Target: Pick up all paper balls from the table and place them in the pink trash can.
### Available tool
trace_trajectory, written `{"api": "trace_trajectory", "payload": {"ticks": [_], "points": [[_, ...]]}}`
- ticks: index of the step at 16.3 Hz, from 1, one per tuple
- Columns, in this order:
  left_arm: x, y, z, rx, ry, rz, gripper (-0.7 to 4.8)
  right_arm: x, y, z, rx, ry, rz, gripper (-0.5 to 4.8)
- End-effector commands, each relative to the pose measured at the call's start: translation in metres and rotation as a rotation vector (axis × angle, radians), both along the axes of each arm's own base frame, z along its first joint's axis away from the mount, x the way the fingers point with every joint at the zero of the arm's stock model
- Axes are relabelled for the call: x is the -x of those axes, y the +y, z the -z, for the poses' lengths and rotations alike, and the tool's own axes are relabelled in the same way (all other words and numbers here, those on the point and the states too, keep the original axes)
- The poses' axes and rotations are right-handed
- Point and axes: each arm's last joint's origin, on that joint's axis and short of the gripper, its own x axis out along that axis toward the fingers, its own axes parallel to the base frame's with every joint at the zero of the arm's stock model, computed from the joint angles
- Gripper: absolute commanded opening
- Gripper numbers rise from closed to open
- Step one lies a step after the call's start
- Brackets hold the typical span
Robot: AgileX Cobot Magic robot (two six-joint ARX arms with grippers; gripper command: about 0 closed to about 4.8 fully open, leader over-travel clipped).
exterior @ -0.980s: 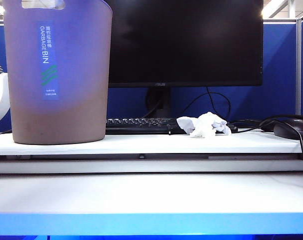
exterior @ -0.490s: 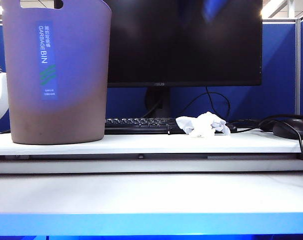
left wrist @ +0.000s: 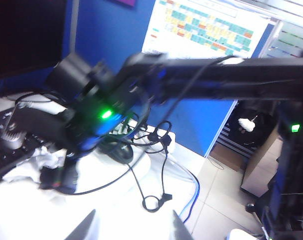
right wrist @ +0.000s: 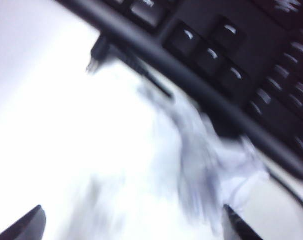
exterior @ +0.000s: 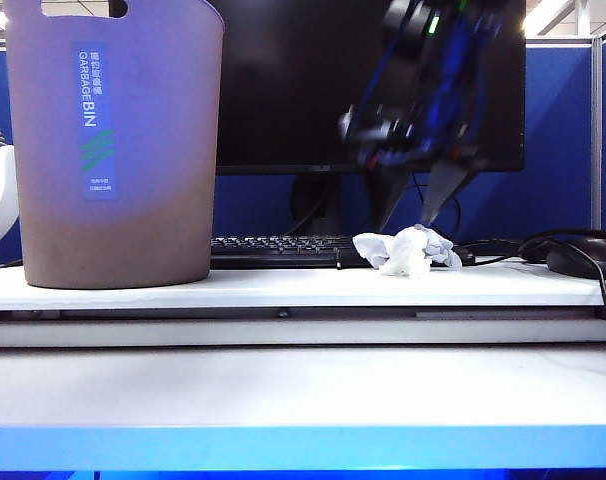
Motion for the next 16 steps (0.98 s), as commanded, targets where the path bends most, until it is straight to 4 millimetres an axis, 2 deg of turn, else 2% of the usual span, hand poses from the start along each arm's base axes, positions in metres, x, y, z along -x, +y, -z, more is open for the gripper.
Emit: {"api": "trace_trajectory", "payload": {"ticks": [1,3,5,6,7,8,9,11,13,16], "points": [[0.001,0.001,0.000,-0.001,0.017,0.004,1.84,-0.015,0.005,0.020,0.003,-0.014,0.012,4.79],[0.003,0.001,0.000,-0.006,0.025,0.003,1.84,-0.021,0.006,0.035,0.049,-0.010,0.037,4.79],[0.003,0.002,0.000,-0.006,0.024,0.002,1.84,-0.024,0.007,0.042,0.062,-0.002,0.043,4.79],[0.003,0.002,0.000,-0.006,0.024,-0.001,1.84,-0.024,0.007,0.042,0.068,-0.006,0.047,3.78],[0.003,0.002,0.000,-0.006,0.023,-0.004,1.84,-0.025,0.007,0.040,0.065,-0.019,0.049,2.18],[0.002,0.002,0.000,-0.008,0.021,-0.017,1.84,-0.025,0.007,0.038,0.057,-0.035,0.049,1.19],[0.002,0.002,0.000,-0.008,0.021,-0.019,1.84,-0.026,0.007,0.034,0.051,-0.050,0.050,-0.17],[0.002,0.002,0.000,-0.012,0.015,-0.033,1.84,-0.023,0.007,0.019,0.042,-0.074,0.045,-0.02],[0.001,0.003,0.000,-0.028,-0.004,-0.104,1.84,-0.015,0.006,-0.017,-0.027,-0.168,0.023,-0.02],[0.000,0.008,-0.001,-0.049,-0.024,-0.262,1.84,0.014,0.001,-0.074,-0.266,-0.241,-0.127,-0.02]]}}
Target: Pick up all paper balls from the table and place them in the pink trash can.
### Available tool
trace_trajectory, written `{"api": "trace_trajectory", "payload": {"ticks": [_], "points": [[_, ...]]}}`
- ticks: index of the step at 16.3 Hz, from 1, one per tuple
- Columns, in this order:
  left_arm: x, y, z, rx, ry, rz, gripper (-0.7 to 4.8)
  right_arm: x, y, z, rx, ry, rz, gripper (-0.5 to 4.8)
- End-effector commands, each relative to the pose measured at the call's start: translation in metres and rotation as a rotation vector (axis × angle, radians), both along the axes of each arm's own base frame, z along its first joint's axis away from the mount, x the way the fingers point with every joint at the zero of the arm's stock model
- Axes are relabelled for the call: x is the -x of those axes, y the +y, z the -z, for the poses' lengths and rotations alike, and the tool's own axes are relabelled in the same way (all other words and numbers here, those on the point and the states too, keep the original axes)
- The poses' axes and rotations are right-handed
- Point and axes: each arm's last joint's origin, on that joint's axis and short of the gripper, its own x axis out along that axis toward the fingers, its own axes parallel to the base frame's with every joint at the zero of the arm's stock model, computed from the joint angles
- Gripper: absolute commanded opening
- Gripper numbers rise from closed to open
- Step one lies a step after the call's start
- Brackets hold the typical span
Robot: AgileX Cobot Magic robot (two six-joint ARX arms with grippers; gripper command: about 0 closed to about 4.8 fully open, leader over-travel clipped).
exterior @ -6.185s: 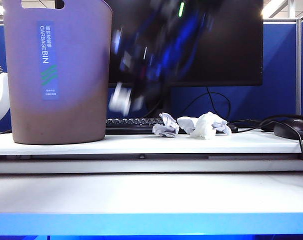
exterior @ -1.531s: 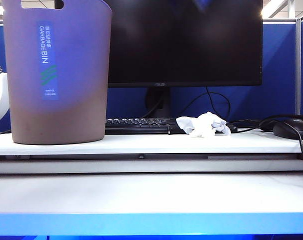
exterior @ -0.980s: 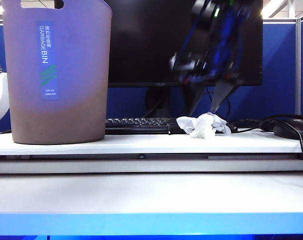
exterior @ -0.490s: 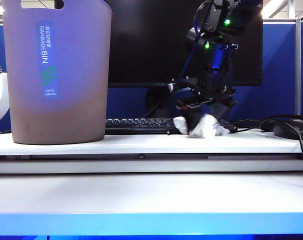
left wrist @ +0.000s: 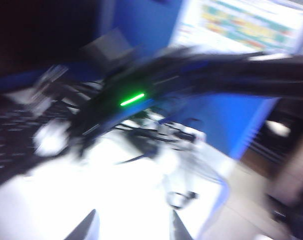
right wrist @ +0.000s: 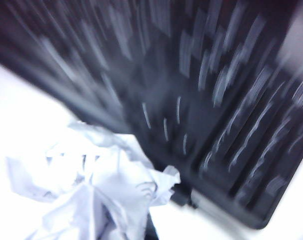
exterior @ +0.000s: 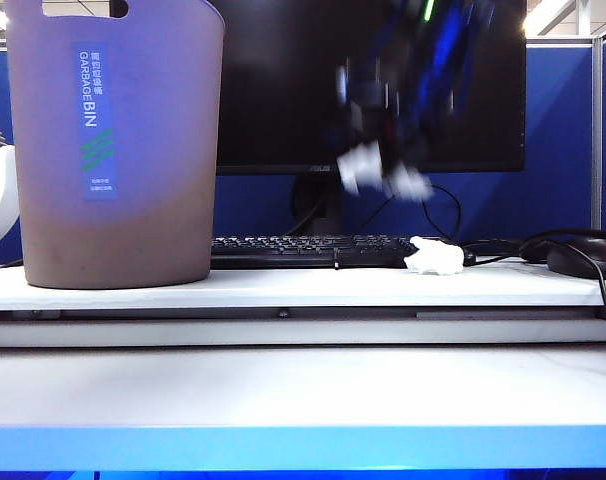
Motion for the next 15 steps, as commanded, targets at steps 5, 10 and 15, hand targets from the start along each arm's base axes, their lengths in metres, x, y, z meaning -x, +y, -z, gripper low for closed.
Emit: {"api": "trace_trajectory", "payload": {"ticks": [5,10,15], "points": [[0.025,0.032,-0.017,-0.083,-0.174,-0.545,1.84,0.076,0.038,-0.136,-0.722,-0.297,-0.606,-0.02],[0.059,0.057,-0.028,-0.096,-0.268,-0.730,1.84,0.073,0.111,-0.137,-0.777,-0.282,-0.709,0.41],[0.065,0.056,-0.026,-0.075,-0.244,-0.606,1.84,0.066,0.116,-0.134,-0.743,-0.285,-0.623,3.82]]}}
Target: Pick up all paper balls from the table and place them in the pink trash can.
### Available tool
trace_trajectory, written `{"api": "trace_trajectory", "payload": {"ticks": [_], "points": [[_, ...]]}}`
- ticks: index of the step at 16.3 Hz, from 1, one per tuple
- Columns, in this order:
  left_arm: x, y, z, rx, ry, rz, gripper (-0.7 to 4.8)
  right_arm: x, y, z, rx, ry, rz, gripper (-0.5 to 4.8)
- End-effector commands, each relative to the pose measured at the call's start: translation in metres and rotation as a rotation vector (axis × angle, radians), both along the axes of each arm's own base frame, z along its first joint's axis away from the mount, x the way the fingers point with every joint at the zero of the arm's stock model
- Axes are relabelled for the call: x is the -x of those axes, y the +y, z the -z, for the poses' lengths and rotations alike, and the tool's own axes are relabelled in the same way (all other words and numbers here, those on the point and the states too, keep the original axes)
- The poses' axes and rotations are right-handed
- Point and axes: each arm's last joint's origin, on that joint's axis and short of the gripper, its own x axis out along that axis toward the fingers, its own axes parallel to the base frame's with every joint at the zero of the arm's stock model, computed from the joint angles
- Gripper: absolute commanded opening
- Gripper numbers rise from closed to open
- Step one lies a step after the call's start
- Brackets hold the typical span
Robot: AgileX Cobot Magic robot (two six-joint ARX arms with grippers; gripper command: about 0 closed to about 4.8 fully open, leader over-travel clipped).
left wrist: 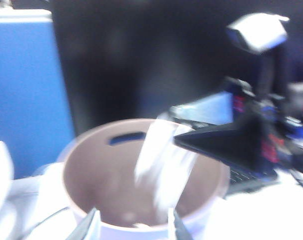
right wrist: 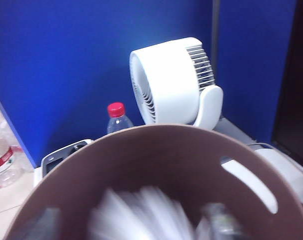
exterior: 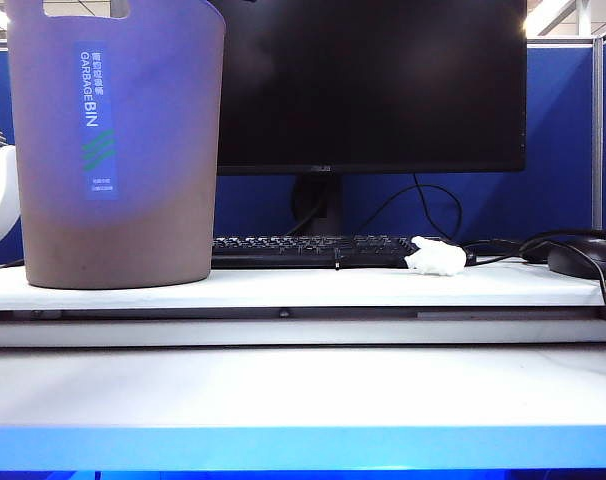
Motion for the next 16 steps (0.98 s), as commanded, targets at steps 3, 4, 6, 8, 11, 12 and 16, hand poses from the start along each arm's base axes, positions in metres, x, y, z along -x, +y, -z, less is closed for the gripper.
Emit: {"api": "trace_trajectory", "payload": {"ticks": [3,4,6,8,11,12,16], "points": [[0.003,-0.015,-0.006,0.047,-0.034,0.522,1.83,0.022,-0.057,-0.046,0.131,-0.044,0.136,3.82],[0.001,-0.019,-0.007,0.053,-0.037,0.608,1.83,0.028,-0.076,-0.048,0.241,-0.027,0.258,4.09],[-0.009,-0.029,-0.006,0.095,0.002,0.766,1.83,0.041,-0.114,-0.042,0.483,0.073,0.429,4.67],[-0.026,-0.042,-0.001,0.112,0.063,0.867,1.83,0.045,-0.139,-0.022,0.657,0.278,0.454,4.79],[-0.055,-0.060,0.017,0.156,0.249,0.937,1.83,0.033,-0.143,0.024,0.823,0.384,0.534,4.79],[-0.065,-0.064,0.029,0.155,0.346,0.901,1.83,0.024,-0.139,0.051,0.855,0.421,0.541,4.79],[-0.072,-0.065,0.045,0.121,0.471,0.733,1.84,0.000,-0.131,0.113,0.967,0.464,0.598,4.79]]}}
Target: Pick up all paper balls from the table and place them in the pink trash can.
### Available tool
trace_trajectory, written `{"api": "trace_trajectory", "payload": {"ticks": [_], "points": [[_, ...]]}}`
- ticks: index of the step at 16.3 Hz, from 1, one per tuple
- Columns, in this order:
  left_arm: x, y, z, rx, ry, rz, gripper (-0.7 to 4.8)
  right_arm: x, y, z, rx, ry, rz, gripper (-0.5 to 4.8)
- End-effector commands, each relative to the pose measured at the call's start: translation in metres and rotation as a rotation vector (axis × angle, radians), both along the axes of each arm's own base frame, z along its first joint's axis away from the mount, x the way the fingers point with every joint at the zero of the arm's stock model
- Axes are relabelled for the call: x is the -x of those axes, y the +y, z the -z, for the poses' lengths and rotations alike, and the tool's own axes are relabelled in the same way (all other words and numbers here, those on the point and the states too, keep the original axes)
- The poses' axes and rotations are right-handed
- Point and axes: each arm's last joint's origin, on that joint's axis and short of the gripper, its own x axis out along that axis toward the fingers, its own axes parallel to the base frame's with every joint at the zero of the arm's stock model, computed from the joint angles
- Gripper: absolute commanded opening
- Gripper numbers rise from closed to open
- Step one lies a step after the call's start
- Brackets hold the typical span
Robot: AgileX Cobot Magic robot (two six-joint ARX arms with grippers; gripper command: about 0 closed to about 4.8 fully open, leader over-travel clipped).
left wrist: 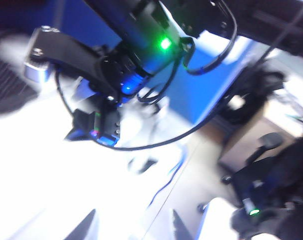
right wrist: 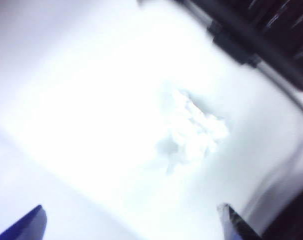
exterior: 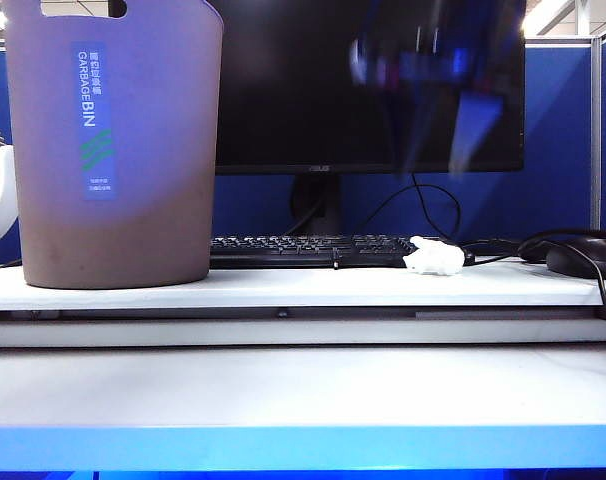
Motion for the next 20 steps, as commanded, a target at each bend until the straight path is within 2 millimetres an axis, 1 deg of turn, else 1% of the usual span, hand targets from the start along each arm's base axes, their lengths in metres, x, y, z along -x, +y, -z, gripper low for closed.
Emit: {"api": "trace_trajectory", "payload": {"ticks": [1,3,5,7,10,11,12,13,15,16,17,19,20], "points": [[0.000,0.003,0.004,-0.068,0.011,-0.099,1.84,-0.020,0.004,0.027,0.060,-0.008,0.047,4.79],[0.000,0.005,0.008,-0.110,0.029,-0.138,1.84,-0.033,0.005,0.045,0.106,-0.005,0.072,4.79],[0.001,0.005,0.011,-0.127,0.054,-0.131,1.84,-0.041,0.003,0.056,0.143,-0.003,0.097,4.79],[0.003,0.006,0.012,-0.133,0.068,-0.113,1.84,-0.047,-0.003,0.061,0.145,-0.004,0.122,4.79],[0.005,0.005,0.011,-0.106,0.077,-0.038,1.84,-0.053,-0.008,0.061,0.128,-0.030,0.141,4.79],[0.005,0.004,0.011,-0.102,0.079,-0.028,1.84,-0.055,-0.011,0.061,0.120,-0.032,0.146,4.25],[0.005,0.004,0.011,-0.101,0.078,-0.028,1.84,-0.055,-0.011,0.061,0.111,-0.027,0.143,3.26],[0.005,0.004,0.011,-0.102,0.078,-0.028,1.84,-0.055,-0.011,0.061,0.098,-0.024,0.138,2.88],[0.005,0.004,0.011,-0.102,0.078,-0.028,1.84,-0.055,-0.010,0.061,0.083,-0.021,0.132,2.85],[0.005,0.004,0.011,-0.101,0.078,-0.028,1.84,-0.056,-0.010,0.061,0.082,-0.022,0.132,2.74],[0.005,0.004,0.011,-0.101,0.078,-0.028,1.84,-0.056,-0.010,0.062,0.082,-0.022,0.132,2.56],[0.005,0.004,0.011,-0.098,0.080,-0.021,1.84,-0.056,-0.010,0.063,0.082,-0.019,0.135,1.75],[0.006,0.004,0.011,-0.095,0.081,-0.012,1.84,-0.056,-0.010,0.063,0.082,-0.020,0.135,1.70]]}}
